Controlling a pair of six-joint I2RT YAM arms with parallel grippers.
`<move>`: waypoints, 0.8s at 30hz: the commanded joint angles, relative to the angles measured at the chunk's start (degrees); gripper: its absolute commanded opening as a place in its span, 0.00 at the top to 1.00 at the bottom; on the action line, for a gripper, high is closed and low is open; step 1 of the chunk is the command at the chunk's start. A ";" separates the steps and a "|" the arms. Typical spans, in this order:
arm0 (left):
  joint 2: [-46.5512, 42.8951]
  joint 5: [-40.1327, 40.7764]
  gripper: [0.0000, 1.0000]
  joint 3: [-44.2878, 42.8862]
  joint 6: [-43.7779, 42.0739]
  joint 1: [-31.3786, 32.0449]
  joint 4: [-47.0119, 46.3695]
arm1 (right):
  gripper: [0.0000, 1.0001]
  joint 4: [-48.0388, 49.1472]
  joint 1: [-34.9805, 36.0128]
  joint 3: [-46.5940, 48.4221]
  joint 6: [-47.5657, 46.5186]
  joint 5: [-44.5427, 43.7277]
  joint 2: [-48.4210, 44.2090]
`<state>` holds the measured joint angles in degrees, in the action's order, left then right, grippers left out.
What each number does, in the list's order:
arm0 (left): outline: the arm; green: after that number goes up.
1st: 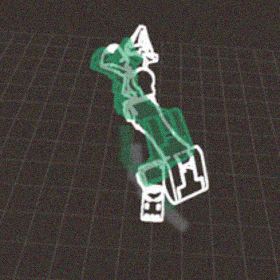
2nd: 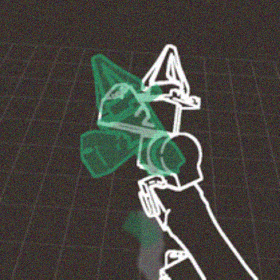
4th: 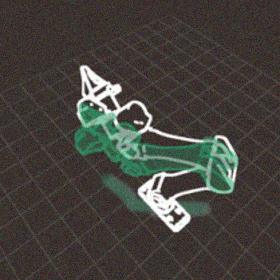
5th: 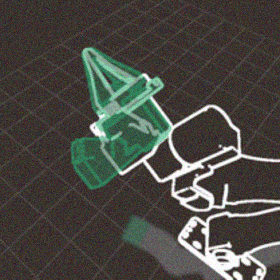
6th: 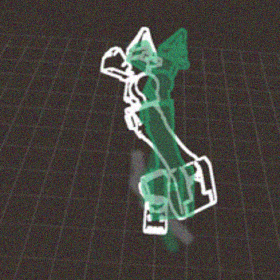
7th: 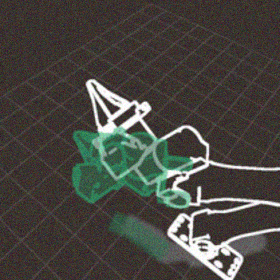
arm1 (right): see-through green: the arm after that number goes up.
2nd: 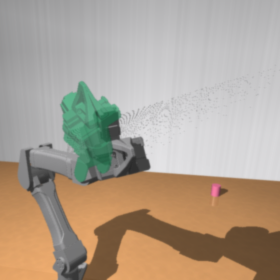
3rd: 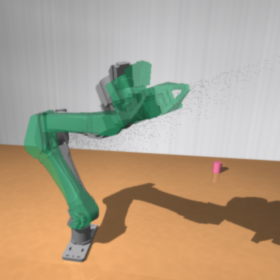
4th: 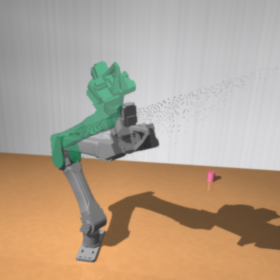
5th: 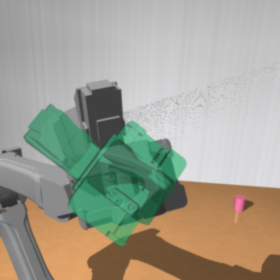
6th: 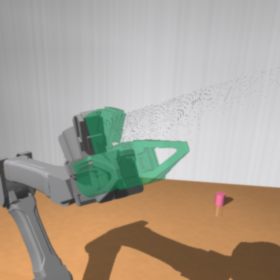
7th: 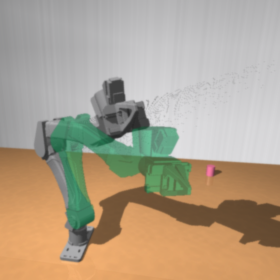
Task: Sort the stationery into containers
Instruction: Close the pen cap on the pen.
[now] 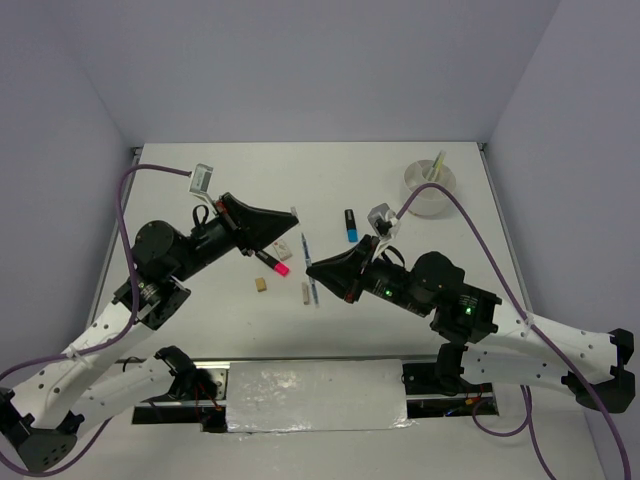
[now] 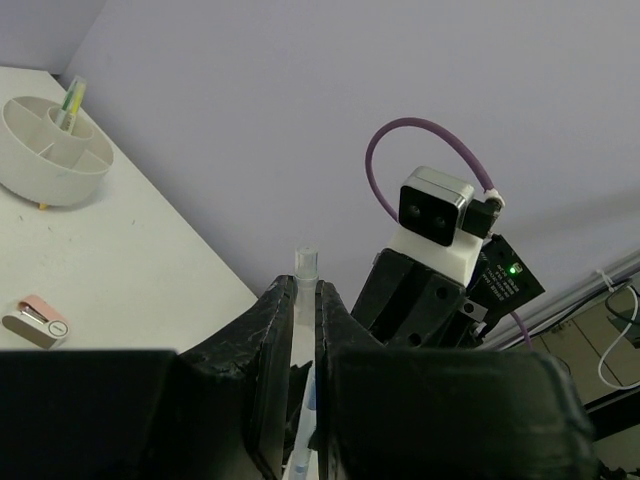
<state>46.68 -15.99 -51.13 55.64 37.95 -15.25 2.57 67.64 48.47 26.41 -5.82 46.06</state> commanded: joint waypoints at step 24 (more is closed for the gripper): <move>1.14 -3.26 0.99 2.88 4.57 -0.16 -10.24 | 1.00 -1.34 0.39 4.27 -1.80 -3.58 1.05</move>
<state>47.94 -17.93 -48.29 59.02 37.95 -20.49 0.36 67.64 49.63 25.58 -8.23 46.85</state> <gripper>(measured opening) 0.229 0.161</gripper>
